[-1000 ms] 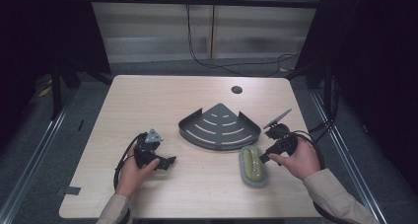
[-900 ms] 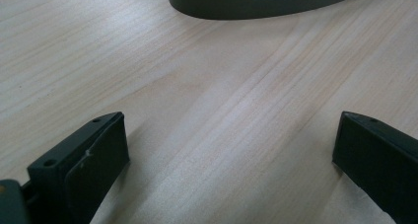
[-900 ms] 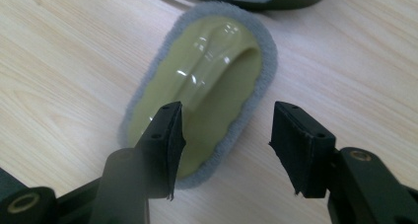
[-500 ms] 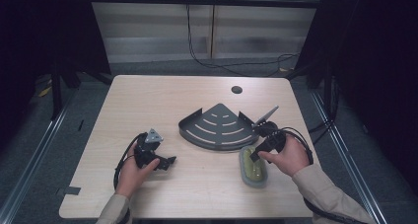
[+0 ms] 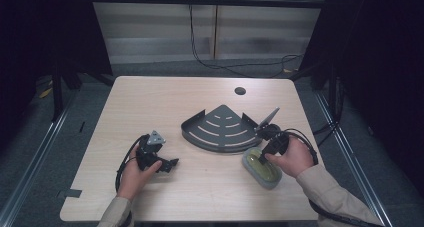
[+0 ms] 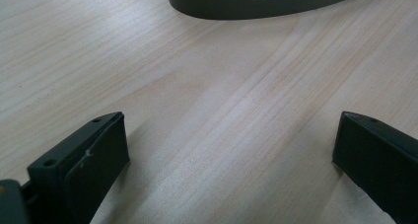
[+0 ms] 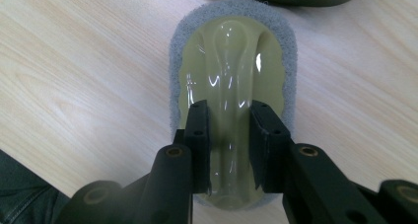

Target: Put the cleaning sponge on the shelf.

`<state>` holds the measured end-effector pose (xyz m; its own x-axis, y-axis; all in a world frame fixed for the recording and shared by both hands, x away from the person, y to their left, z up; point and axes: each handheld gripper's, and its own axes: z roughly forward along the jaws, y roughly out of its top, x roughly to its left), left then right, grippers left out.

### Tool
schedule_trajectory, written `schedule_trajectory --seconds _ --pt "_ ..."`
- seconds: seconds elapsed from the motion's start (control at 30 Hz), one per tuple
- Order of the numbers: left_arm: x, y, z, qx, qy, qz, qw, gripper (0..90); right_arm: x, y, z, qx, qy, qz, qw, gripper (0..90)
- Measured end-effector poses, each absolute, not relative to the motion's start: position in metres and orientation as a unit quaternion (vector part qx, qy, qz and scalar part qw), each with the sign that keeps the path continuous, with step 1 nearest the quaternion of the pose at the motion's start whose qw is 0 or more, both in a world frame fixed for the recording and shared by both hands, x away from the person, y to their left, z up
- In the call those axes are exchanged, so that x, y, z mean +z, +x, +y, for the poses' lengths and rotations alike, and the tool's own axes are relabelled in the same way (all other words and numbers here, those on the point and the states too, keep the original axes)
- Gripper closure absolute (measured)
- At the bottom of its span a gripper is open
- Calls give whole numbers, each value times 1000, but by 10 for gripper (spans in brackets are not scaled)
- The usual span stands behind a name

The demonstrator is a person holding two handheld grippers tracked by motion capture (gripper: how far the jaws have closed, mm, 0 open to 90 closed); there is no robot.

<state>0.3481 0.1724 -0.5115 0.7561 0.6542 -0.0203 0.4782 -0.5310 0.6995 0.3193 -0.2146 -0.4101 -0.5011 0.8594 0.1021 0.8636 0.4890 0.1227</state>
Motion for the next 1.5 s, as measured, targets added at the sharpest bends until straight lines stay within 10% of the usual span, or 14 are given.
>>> schedule_trajectory --seconds 1.5 --pt "-511 348 173 122 867 326 356 0 -341 387 -206 -104 -476 -873 -8 721"
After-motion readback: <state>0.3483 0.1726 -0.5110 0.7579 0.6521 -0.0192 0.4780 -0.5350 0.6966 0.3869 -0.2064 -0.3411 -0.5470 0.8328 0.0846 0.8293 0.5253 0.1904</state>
